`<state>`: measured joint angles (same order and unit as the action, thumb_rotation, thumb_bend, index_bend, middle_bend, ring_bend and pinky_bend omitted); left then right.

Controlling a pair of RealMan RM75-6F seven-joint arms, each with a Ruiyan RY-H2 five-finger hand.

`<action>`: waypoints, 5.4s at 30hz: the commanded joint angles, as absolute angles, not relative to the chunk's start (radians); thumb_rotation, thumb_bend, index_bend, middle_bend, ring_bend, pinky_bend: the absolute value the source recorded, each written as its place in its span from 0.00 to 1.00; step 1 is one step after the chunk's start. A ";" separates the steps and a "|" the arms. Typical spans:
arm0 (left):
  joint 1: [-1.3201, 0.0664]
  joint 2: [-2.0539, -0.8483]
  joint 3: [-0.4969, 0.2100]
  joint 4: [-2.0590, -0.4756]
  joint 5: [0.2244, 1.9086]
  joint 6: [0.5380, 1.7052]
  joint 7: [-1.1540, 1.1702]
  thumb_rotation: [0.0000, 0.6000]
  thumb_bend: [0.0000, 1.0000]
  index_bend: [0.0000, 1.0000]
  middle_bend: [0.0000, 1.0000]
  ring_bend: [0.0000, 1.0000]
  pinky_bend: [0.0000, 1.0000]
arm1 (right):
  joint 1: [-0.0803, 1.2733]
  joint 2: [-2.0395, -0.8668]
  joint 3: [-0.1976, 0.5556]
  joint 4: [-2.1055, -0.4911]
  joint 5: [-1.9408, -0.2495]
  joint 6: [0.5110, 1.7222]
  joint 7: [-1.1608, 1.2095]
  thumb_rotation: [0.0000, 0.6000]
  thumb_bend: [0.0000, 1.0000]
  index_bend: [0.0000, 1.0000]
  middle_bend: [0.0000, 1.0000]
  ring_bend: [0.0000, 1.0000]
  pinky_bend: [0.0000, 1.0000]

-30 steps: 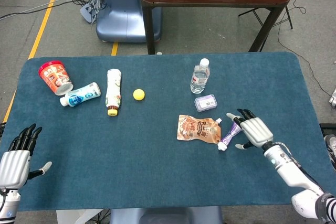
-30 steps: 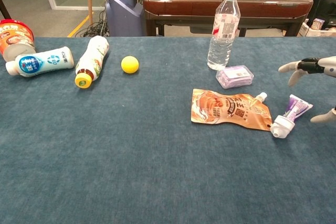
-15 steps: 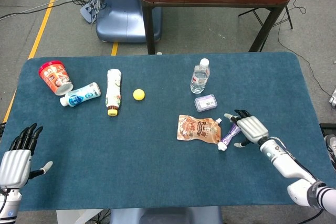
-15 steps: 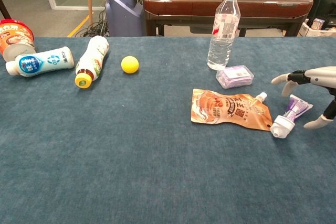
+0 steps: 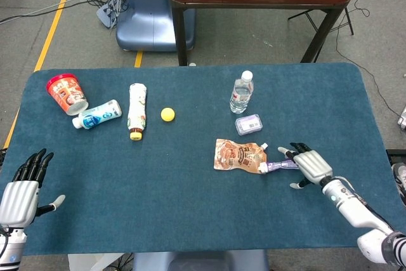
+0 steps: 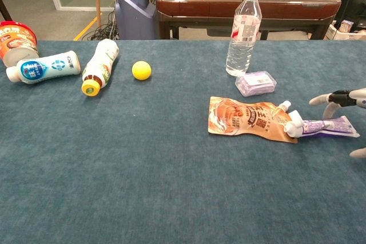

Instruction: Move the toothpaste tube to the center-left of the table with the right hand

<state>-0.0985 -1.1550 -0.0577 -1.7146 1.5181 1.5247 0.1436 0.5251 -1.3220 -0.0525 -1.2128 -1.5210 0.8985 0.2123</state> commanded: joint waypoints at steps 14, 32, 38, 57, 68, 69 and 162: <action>-0.082 -1.155 -0.051 -1.694 1.520 1.544 0.112 1.00 0.14 0.00 0.00 0.01 0.11 | 0.508 -1.341 0.025 -1.306 -1.421 0.972 -0.108 1.00 0.27 0.36 0.39 0.16 0.05; -0.077 -1.159 -0.053 -1.654 1.515 1.543 0.068 1.00 0.14 0.00 0.00 0.01 0.11 | 0.529 -1.427 0.032 -1.266 -1.384 0.956 -0.269 1.00 0.34 0.37 0.39 0.18 0.06; -0.074 -1.160 -0.051 -1.646 1.513 1.542 0.060 1.00 0.14 0.00 0.00 0.01 0.11 | 0.529 -1.448 0.028 -1.250 -1.386 0.959 -0.282 1.00 0.36 0.39 0.40 0.19 0.06; -0.064 -1.168 -0.051 -1.620 1.515 1.554 0.030 1.00 0.14 0.00 0.00 0.01 0.11 | 0.531 -1.479 0.028 -1.220 -1.376 0.956 -0.305 1.00 0.41 0.50 0.48 0.26 0.10; -0.079 -1.147 -0.056 -1.637 1.526 1.539 0.026 1.00 0.14 0.00 0.00 0.01 0.11 | 0.560 -1.447 0.038 -1.233 -1.394 0.929 -0.257 1.00 0.64 0.71 0.63 0.42 0.16; -0.086 -1.139 -0.057 -1.642 1.531 1.530 0.024 1.00 0.14 0.00 0.00 0.01 0.11 | 0.566 -1.433 0.039 -1.249 -1.395 0.922 -0.250 1.00 0.65 0.72 0.64 0.43 0.17; -0.788 -1.149 0.042 -1.700 1.739 0.885 0.034 1.00 0.49 0.03 0.80 0.89 0.96 | 1.351 -1.340 -0.015 -1.644 -0.841 0.616 -0.440 1.00 0.75 0.97 0.85 0.74 0.39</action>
<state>-0.7907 -1.1508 0.0394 -1.7015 1.7394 0.8833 0.0346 1.3548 -1.3408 -0.0157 -1.6456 -0.8365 0.6143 -0.4448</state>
